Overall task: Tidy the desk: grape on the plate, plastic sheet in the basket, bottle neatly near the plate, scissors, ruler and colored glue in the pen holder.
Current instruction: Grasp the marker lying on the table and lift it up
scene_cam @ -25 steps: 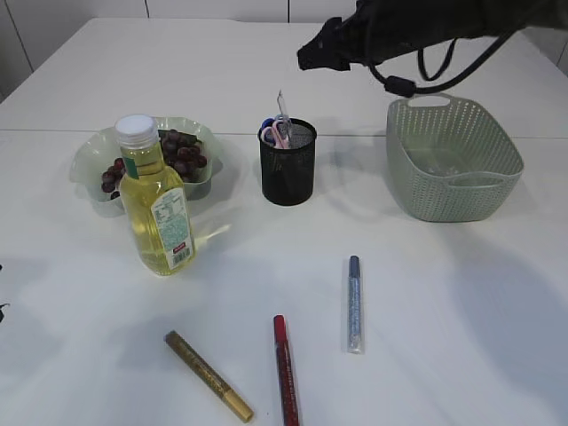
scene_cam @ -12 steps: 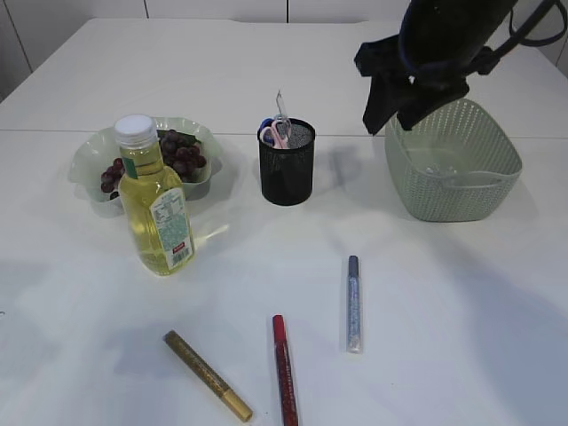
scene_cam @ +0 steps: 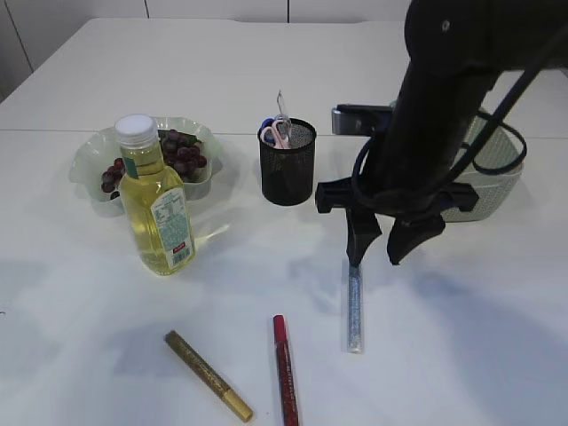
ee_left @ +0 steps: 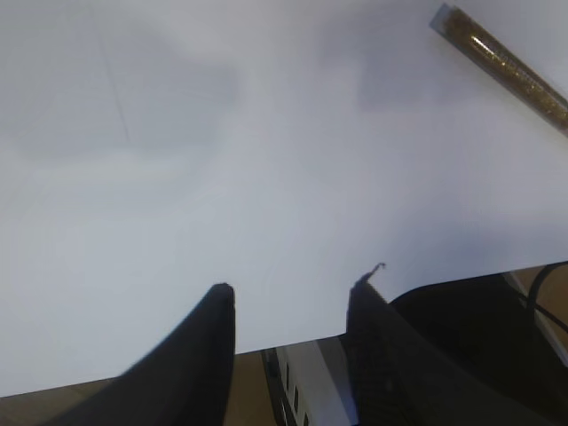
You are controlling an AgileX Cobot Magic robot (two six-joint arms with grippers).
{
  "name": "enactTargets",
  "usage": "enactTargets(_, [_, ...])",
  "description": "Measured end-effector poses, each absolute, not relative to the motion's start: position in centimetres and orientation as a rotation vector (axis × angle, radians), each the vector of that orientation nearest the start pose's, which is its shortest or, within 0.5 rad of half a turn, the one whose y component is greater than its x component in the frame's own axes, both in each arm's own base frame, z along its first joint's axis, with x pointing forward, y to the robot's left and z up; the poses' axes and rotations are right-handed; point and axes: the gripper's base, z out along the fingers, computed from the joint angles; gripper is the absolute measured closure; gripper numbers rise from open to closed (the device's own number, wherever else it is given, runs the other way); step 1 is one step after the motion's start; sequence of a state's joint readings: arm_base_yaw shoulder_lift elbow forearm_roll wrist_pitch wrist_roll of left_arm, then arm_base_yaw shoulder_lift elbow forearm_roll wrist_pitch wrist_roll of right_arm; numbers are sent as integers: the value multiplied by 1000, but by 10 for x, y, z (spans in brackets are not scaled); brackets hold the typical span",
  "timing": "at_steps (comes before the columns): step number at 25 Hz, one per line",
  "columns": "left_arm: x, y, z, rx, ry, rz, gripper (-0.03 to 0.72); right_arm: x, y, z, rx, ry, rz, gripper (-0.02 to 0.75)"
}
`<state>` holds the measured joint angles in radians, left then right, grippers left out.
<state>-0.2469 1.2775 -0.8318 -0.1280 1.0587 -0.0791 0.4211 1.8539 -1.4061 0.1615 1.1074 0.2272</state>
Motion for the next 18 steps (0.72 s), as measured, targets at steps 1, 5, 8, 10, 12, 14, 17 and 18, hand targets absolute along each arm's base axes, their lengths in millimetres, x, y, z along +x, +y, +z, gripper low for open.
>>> enactTargets(1, [203, -62, 248, 170, 2997, -210, 380, 329, 161, 220, -147, 3073, 266, 353])
enactTargets(5, [203, -62, 248, 170, 2997, -210, 380, 327, 160, 206, -5, 3057, 268, 353])
enactTargets(8, [203, -62, 248, 170, 2997, -210, 380, 332, 161, 207, 70, 3007, 298, 353])
enactTargets(10, [203, -62, 248, 170, 2993, -211, 380, 334, 162, 207, 105, 2984, 312, 353])
enactTargets(12, [204, -62, 248, 169, 2989, -211, 380, 336, 163, 203, 133, 2985, 314, 353])
enactTargets(14, [204, -62, 248, 168, 2982, -212, 380, 339, 164, 196, 142, 2997, 307, 353])
enactTargets(17, [205, -62, 248, 167, 2975, -213, 380, 346, 167, 179, 153, 3033, 282, 354])
enactTargets(18, [205, -62, 248, 167, 2973, -213, 380, 348, 168, 174, 158, 3043, 276, 354])
